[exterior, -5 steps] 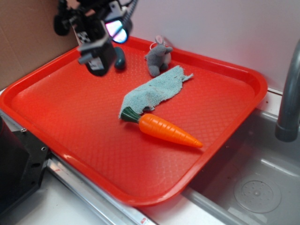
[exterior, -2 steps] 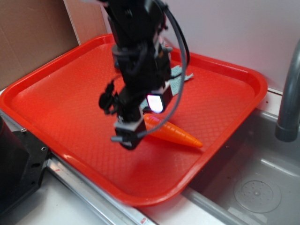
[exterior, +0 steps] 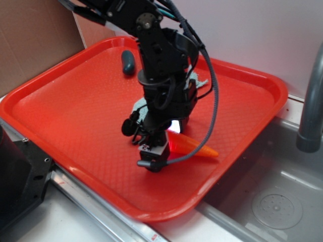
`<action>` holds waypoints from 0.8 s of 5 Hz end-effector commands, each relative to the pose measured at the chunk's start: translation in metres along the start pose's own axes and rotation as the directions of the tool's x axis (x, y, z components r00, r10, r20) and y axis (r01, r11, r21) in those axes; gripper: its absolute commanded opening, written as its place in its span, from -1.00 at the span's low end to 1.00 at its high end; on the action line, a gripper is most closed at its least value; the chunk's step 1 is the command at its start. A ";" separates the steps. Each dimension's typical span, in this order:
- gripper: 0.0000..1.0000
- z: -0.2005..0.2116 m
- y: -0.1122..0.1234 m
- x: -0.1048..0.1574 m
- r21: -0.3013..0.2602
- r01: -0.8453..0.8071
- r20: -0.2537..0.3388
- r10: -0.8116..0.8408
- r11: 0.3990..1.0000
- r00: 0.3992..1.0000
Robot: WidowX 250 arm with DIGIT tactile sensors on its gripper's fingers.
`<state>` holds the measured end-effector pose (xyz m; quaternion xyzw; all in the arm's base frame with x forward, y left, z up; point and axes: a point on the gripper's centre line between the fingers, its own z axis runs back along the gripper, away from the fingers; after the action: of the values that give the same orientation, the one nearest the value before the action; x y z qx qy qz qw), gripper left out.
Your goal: Grab the carrot.
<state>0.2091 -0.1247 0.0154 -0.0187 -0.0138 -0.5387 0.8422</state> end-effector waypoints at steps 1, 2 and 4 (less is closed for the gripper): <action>-1.00 0.021 -0.006 -0.013 0.060 -0.128 -0.035 0.131 0.990 0.991; -1.00 0.062 0.006 -0.026 0.062 -0.371 0.009 0.371 0.927 0.929; -1.00 0.153 0.038 -0.057 0.040 -0.771 0.006 0.772 0.635 0.636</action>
<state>0.2219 -0.0398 0.1503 -0.0042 0.0240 -0.1236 0.9920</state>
